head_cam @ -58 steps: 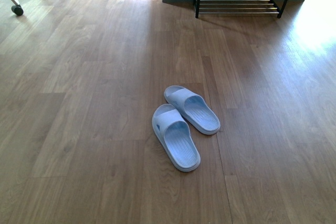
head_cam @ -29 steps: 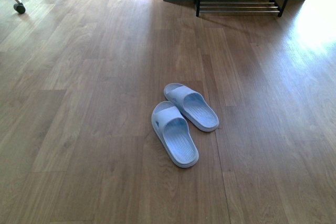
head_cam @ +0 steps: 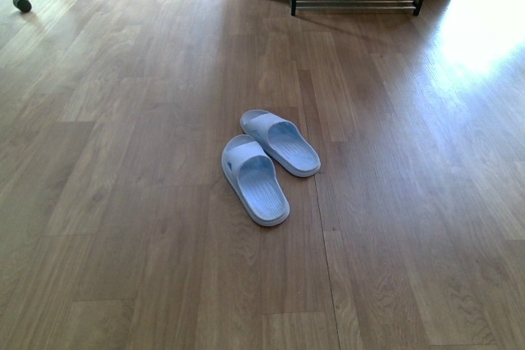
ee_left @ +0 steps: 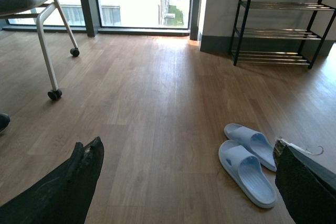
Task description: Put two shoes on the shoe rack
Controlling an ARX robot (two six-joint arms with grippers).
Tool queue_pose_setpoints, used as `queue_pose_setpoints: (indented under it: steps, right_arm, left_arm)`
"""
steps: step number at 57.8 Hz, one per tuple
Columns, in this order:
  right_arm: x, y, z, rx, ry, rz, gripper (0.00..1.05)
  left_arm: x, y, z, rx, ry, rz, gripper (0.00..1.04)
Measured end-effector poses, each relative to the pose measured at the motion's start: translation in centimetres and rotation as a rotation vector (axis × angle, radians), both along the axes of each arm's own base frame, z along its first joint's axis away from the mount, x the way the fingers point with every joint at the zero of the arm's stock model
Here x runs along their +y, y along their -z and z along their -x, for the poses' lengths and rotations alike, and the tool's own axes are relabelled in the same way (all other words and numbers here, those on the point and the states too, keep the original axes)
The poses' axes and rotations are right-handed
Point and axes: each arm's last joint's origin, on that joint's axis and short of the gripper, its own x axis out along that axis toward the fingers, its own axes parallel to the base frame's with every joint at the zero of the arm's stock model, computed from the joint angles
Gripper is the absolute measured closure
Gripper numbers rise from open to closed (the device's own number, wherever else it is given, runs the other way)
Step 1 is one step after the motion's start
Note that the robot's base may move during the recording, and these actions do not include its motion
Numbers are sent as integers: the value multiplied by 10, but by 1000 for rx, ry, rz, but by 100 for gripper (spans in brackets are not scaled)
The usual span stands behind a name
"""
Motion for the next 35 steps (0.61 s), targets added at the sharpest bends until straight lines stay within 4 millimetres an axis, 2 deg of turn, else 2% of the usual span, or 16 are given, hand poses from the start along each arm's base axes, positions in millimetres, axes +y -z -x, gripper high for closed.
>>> queue_pose_setpoints:
  steps: [35]
  right_arm:
    - [0, 0, 0, 0, -3, 0, 9]
  left_arm:
    - [0, 0, 0, 0, 0, 0, 9]
